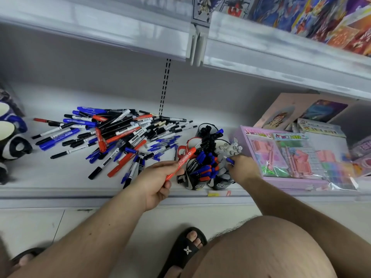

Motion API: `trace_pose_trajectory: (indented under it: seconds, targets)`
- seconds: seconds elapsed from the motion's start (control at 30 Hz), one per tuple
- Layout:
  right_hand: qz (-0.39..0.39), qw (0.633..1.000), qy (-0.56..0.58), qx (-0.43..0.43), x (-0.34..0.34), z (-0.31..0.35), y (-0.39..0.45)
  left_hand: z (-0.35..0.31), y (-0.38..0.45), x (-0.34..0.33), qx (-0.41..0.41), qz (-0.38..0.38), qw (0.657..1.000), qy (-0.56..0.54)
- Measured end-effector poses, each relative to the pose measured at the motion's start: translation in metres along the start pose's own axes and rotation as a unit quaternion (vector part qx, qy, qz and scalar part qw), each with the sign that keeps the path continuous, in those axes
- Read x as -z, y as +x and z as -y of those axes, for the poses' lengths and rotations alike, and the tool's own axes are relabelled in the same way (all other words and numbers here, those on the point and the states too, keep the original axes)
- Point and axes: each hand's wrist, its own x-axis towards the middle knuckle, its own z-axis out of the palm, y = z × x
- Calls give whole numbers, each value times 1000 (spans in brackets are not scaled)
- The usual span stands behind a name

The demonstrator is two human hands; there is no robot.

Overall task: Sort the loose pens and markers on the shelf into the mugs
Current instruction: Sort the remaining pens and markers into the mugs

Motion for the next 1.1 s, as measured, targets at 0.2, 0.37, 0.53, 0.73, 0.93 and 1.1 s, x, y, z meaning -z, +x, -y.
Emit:
trace_pose_trajectory:
  seconds: [0.2, 0.37, 0.53, 0.73, 0.93, 1.1]
  targets:
    - [67, 991, 81, 77, 47, 40, 6, -16, -21, 1, 16, -13, 1000, -17]
    - [137, 967, 188, 102, 102, 102, -11, -50, -50, 12, -22, -32, 999, -20]
    - [284, 814, 506, -16, 129, 182, -38, -100, -90, 62, -98, -83, 990, 51]
    - [323, 725, 608, -3, 128, 282, -67, -134, -144, 137, -170, -148, 967, 119]
    - [385, 709, 589, 30, 110, 363, -92, -174, -187, 229, -221, -273, 920, 176]
    - [420, 684, 596, 12, 87, 417, -110, -162, -193, 306, -198, -345, 902, 167]
